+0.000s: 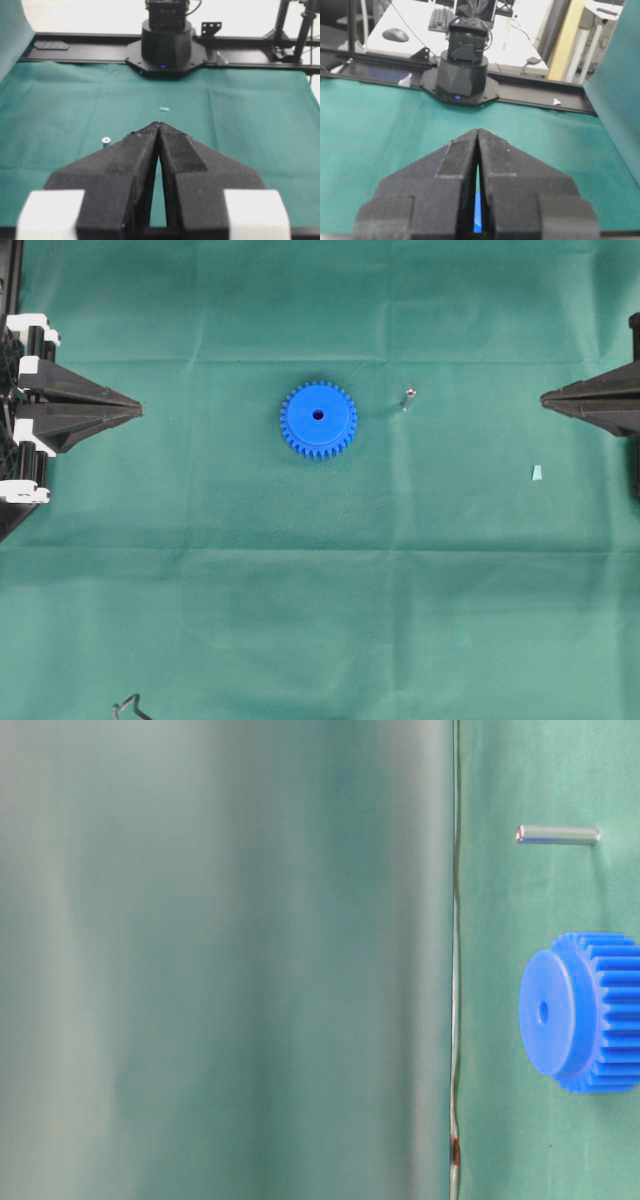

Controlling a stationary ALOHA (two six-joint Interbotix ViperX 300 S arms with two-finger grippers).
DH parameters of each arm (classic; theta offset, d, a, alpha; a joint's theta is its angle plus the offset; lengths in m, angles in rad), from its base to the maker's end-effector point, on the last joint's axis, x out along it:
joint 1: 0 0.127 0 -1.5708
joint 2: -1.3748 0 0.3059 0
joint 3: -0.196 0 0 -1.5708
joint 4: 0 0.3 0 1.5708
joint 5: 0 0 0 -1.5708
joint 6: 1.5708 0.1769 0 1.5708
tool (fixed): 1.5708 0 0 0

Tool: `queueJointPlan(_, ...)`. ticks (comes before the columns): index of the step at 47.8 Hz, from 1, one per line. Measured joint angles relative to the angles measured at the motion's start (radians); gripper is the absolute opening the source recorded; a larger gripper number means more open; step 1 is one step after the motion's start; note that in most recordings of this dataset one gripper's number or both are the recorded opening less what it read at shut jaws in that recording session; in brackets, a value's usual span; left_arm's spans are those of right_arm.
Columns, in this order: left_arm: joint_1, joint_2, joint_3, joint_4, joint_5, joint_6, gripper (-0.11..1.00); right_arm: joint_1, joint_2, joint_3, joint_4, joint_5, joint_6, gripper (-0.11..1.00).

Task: Insert the shaft into the center hole of the gear.
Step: 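Move the right gripper over the small silver shaft, fingers open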

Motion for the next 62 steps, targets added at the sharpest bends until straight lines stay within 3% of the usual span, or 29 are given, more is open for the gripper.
queueJointPlan(6,-0.002,0.0,-0.011,0.021,0.046,0.018,0.0,0.0,0.009,-0.006,0.017,0.035,0.018,0.02)
queueJointPlan(16,-0.003,-0.003,-0.015,0.026,0.067,0.017,0.0,-0.018,0.063,-0.087,0.029,0.23,0.021,0.02)
queueJointPlan(23,-0.003,-0.005,-0.015,0.026,0.075,0.017,0.0,-0.083,0.135,-0.117,0.029,0.296,0.023,0.02)
queueJointPlan(33,-0.003,-0.005,-0.021,0.026,0.075,0.017,0.0,-0.169,0.304,-0.133,0.029,0.302,0.023,0.04)
queueJointPlan(38,-0.003,-0.005,-0.025,0.026,0.075,0.017,0.0,-0.195,0.411,-0.158,0.029,0.302,0.021,0.2)
queueJointPlan(48,-0.002,-0.005,-0.025,0.026,0.087,0.017,0.0,-0.245,0.62,-0.225,0.026,0.302,0.021,0.8)
queueJointPlan(51,-0.003,-0.006,-0.026,0.026,0.097,0.018,0.0,-0.259,0.675,-0.241,0.026,0.302,0.021,0.93)
queueJointPlan(62,-0.003,-0.005,-0.026,0.025,0.12,0.017,0.0,-0.262,0.813,-0.275,0.025,0.281,0.021,0.94)
